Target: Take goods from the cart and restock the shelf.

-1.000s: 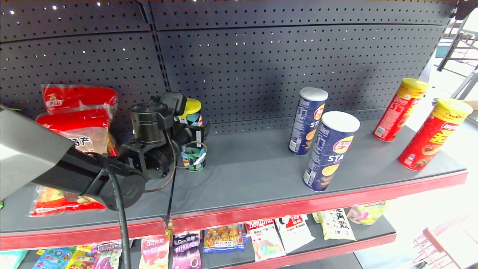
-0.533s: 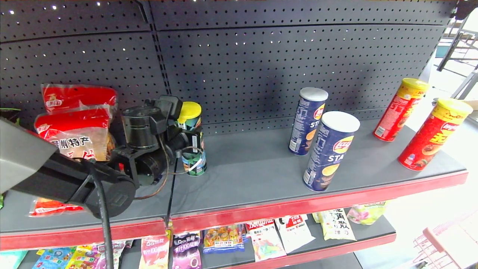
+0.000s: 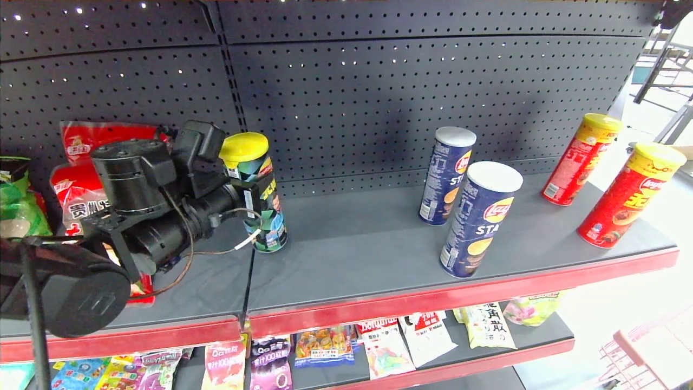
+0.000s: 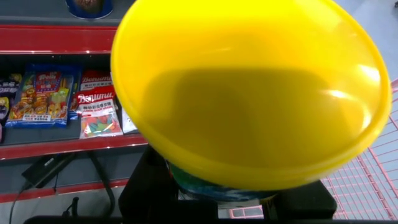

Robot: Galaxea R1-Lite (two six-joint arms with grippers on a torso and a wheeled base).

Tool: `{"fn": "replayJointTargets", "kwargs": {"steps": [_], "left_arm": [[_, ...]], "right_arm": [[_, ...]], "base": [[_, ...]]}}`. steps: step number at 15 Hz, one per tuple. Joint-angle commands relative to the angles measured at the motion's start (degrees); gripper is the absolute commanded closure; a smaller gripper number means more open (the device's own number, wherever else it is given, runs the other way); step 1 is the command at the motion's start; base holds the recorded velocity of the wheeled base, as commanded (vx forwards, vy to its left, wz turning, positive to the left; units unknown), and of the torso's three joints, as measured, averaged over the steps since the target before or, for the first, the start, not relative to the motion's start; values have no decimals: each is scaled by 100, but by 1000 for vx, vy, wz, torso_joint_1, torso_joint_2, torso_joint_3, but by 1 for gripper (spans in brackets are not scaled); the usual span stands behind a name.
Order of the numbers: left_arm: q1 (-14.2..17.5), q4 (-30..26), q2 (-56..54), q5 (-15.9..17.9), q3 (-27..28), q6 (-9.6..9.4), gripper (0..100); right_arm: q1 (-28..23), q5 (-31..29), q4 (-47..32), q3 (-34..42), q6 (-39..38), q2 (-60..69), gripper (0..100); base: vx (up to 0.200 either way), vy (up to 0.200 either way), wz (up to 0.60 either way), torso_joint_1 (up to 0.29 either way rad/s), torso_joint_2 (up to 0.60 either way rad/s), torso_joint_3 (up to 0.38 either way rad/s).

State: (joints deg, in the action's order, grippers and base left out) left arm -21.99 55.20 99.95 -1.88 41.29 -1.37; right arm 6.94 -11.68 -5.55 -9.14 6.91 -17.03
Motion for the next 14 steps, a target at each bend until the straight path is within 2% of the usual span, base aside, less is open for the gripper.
{"fn": "replayJointTargets", "kwargs": {"steps": [1, 2, 3, 4, 5, 6, 7, 9, 10, 11, 13, 14], "left_arm": [[19, 0, -195, 73, -104, -39, 100], [19, 8, -248, 346, -200, -39, 100], [37, 0, -353, 1014, -288, -39, 100], [63, -53, -406, 1436, -315, -48, 100], [63, -53, -406, 1436, -315, -48, 100], [107, -589, -503, 2007, -121, -197, 100], [169, -809, -529, 2403, -24, -277, 100], [327, -1161, -564, 3088, 28, -769, 100], [362, -1345, -564, 3422, 55, -936, 100], [371, -1424, -564, 3730, 107, -962, 100], [415, -1398, -477, 4134, 90, -1006, 100], [529, -1389, -406, 4415, 37, -1120, 100]], "right_arm": [[1, -1, 1, 0, 3, -11, 100], [1, -1, 1, 0, 3, -2, 100], [1, -1, 1, 0, 3, -2, 100], [1, -1, 1, 9, 3, -2, 100], [1, -1, 1, 9, 3, -2, 100], [1, -10, -8, 9, 3, 16, 100], [1, -10, 1, 9, 12, 16, 100], [1, -1, 1, -17, 3, -2, 100], [1, 25, -8, -70, 12, -2, 100], [1, 25, 1, -88, 3, -2, 100], [1, 16, -17, -167, 12, -11, 100], [1, 16, -17, -219, 12, -72, 100]], "base": [[0, 0, 0, 0, 0, 0], [0, 0, 0, 0, 0, 0], [0, 0, 0, 0, 0, 0], [0, 0, 0, 0, 0, 0], [0, 0, 0, 0, 0, 0], [0, 0, 0, 0, 0, 0], [0, 0, 0, 0, 0, 0], [0, 0, 0, 0, 0, 0], [0, 0, 0, 0, 0, 0], [0, 0, 0, 0, 0, 0], [0, 0, 0, 0, 0, 0], [0, 0, 0, 0, 0, 0]]}}
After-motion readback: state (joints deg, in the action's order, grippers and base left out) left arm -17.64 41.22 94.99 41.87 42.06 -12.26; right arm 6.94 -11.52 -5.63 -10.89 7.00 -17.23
